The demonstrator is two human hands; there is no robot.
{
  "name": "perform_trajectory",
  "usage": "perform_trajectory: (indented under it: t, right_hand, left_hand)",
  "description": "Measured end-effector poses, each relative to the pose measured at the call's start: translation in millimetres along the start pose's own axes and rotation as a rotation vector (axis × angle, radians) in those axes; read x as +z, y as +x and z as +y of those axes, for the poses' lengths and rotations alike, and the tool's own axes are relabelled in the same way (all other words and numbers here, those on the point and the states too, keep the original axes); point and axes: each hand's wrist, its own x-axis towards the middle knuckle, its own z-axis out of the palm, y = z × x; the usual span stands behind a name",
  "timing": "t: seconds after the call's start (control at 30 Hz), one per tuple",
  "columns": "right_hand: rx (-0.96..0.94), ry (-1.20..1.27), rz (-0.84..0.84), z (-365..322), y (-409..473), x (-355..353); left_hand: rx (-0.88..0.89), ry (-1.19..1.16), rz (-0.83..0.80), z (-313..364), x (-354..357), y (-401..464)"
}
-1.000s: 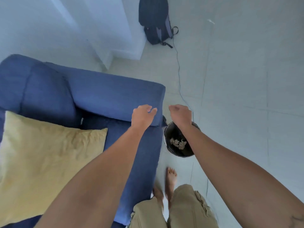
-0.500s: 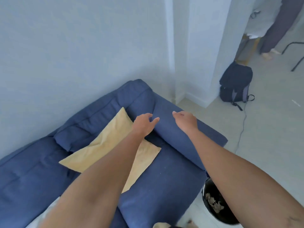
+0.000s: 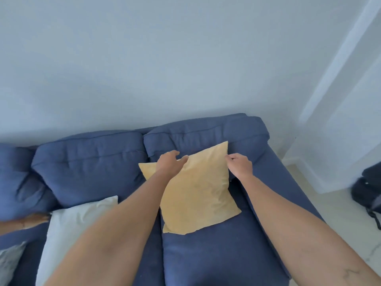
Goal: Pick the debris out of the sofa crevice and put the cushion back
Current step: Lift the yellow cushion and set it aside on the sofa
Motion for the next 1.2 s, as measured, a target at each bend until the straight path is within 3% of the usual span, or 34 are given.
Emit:
perform_trajectory:
  t: [0.23,0.5,0.77,1.2]
  right_hand:
    - [0.059,-0.004,-0.032,-32.5,28.5,38.6]
    - [0.158,0.068,-0.002,-40.5,60.9,64.9]
    - [0.26,0.064,0.048,-26.0,100.7,82.5]
    - [0.426,0.167,-0.024,-4.0,142.4,99.4]
  left_hand:
    - [-0.171,-0.077,0.063,-77.7,-15.5,17.1]
    - [-0.322,-0.146,0.051,-120.0,0.1,39.1]
    - [-0.515,-0.222,0.043,-146.4,16.4,77.6]
    - [-0.822,-0.499,0.024,-157.8,58.5,123.6]
